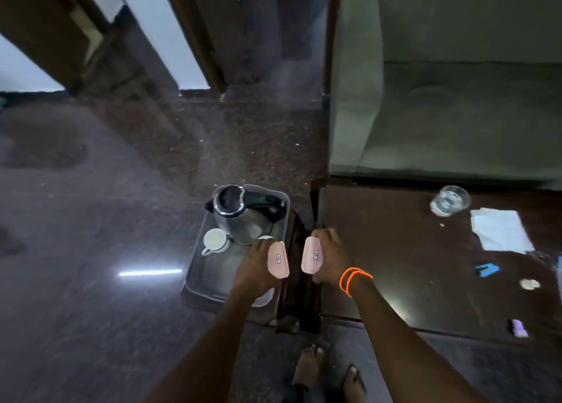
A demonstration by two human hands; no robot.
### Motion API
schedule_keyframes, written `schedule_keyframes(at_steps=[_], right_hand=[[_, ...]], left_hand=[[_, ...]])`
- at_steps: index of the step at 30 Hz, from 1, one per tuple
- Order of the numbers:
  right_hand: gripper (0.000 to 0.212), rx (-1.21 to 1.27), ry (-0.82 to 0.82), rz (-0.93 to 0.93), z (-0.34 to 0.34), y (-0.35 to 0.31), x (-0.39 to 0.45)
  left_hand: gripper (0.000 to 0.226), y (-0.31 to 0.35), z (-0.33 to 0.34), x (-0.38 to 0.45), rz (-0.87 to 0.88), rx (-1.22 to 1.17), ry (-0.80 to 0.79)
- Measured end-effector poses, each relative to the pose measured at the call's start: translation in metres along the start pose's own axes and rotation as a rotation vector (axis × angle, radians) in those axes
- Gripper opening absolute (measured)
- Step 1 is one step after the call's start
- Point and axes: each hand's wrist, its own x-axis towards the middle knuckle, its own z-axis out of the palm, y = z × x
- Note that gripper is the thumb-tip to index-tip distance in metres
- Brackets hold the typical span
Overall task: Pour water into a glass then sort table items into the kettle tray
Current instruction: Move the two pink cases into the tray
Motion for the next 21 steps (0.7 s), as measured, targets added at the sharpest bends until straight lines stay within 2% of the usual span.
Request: schedule_keyframes(at_steps=[4,9,17,21], right_hand=[[0.093,-0.103,-0.07,-0.104,0.038,-0.052,0.02],[0.096,-0.212,-0.088,-0.212,0.082,-0.094,0.034],[0.083,-0.459,-0.131,-0.303,0.13,-0.115,0.052],[0.08,-0.551,-0.133,-0.33,0.145,-0.118,0.059]], left_hand=[[0.1,-0.056,-0.032,-0.017,-0.102,0.032,0.045],[0.112,-0.111,-0.051,-0.031,-0.191,0.071,0.0],[0.112,-0.151,-0.057,-0.021,-0.229,0.098,-0.031],[0.115,-0.162,-0.055,-0.011,-0.232,0.139,-0.103]])
